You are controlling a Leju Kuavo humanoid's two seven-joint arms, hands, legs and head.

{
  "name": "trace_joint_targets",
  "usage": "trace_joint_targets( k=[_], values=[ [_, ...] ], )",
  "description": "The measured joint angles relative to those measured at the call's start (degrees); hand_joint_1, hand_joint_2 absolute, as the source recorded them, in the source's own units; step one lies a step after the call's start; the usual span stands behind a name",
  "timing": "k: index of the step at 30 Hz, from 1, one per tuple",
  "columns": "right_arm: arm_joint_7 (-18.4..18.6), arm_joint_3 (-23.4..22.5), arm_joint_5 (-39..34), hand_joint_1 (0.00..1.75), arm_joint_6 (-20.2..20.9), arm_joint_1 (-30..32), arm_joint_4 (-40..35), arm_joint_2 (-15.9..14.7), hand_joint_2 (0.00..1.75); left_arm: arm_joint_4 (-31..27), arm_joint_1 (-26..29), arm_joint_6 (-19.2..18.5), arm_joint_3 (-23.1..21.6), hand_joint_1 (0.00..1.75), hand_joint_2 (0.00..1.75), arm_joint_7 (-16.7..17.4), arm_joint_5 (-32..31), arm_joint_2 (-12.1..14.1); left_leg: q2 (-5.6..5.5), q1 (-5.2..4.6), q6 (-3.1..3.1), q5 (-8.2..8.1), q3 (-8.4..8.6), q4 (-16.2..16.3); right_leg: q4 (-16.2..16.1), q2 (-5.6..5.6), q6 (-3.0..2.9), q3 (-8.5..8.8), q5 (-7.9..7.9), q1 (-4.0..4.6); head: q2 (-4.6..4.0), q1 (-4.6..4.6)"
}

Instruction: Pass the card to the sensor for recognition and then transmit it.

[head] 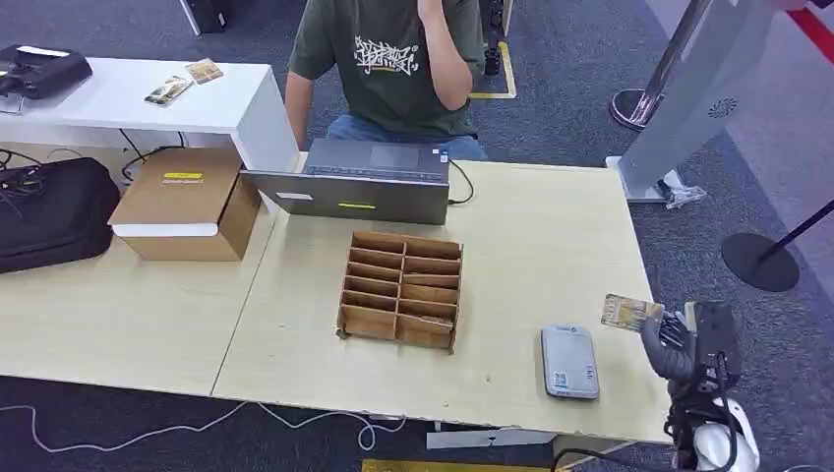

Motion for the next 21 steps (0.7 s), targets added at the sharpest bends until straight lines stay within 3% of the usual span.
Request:
trace_joint_targets(
  k=[12, 21],
  values=[
    [2.6, -2.8, 2.2, 1.75, 3.1, 7.2, -7.0, 7.6, 1.75, 0.0, 0.0, 0.5, 0.0, 0.0, 0.0, -0.1, 0.2, -0.1, 0.03, 0.0, 0.0, 0.0, 0.02, 0.0, 0.0, 0.03, -0.03, 0.0, -0.04, 0.0, 0.0, 0.0],
    [2.3, -6.3, 4.8, 1.75, 5.8, 8.9, -7.3, 10.5, 1.75, 0.0, 0.0, 0.1, 0.0, 0.0, 0.0, -0.1, 0.7, 0.3, 0.05, 0.0, 0.0, -0.01, 0.02, 0.0, 0.0, 0.05, -0.03, 0.0, -0.04, 0.0, 0.0, 0.0]
  ],
)
